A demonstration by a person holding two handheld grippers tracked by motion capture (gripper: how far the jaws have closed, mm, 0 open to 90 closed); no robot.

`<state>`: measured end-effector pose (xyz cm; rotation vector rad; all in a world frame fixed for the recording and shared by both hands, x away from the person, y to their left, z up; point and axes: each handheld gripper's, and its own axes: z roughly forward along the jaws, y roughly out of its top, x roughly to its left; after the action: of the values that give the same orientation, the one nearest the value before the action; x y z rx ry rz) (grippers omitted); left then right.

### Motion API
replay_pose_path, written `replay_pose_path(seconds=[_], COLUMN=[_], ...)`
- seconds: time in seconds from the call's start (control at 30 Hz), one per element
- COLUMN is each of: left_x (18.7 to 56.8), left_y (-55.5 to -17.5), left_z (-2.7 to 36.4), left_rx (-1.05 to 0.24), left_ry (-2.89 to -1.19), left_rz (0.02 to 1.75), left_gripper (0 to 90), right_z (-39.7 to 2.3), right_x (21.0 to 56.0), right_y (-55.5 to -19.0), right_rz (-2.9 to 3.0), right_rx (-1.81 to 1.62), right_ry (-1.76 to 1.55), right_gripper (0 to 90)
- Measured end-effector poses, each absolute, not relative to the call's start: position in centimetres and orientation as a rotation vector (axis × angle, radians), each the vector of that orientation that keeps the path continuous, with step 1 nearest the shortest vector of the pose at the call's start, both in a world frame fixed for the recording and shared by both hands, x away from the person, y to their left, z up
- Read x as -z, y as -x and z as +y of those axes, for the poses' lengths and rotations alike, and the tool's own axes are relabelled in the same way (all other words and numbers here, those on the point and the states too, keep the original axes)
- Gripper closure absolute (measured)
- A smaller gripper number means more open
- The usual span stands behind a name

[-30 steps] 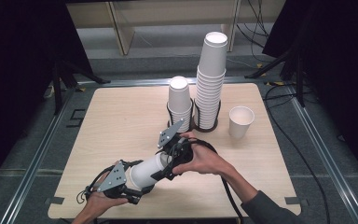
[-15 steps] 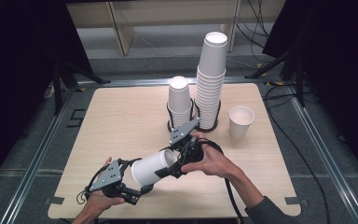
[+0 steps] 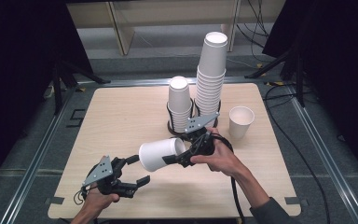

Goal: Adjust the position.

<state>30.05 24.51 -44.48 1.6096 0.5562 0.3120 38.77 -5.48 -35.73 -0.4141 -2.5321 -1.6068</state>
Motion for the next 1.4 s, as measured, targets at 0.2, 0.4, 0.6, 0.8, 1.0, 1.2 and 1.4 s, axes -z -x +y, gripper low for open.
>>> replay_pose_path(seconds=[0.2,0.4,0.6,0.8,1.0,1.2,1.4], left_x=[44.4,44.5,44.4,44.5,44.5,44.6,44.6], left_y=[-30.0,-30.3,-30.3,-30.2,-30.1,-29.9,-29.8], left_z=[24.5,24.6,24.3,24.0,23.8,23.6,23.6], left_rx=[-0.311,-0.324,-0.332,-0.368,-0.362,-0.371,-0.365], left_ry=[-1.592,-1.591,-1.6,-1.609,-1.624,-1.634,-1.62], left_rz=[0.572,0.62,0.626,0.613,0.575,0.549,0.523], left_gripper=[14.2,14.3,10.2,0.0,0.0,0.0,0.0], right_z=[-5.3,-4.8,-4.3,-3.7,-3.0,-2.4,-2.2], right_x=[35.8,36.2,36.6,37.0,37.5,38.2,38.4], right_y=[-38.6,-38.6,-38.6,-38.3,-38.2,-38.0,-37.9], right_rz=[-2.481,-2.458,-2.435,-2.409,-2.402,-2.398,-2.35], right_rx=[1.642,1.643,1.656,1.621,1.606,1.568,1.568], right_ry=[0.437,0.402,0.358,0.348,0.315,0.311,0.313], right_gripper=[24.2,24.2,24.3,24.3,24.3,24.4,24.4])
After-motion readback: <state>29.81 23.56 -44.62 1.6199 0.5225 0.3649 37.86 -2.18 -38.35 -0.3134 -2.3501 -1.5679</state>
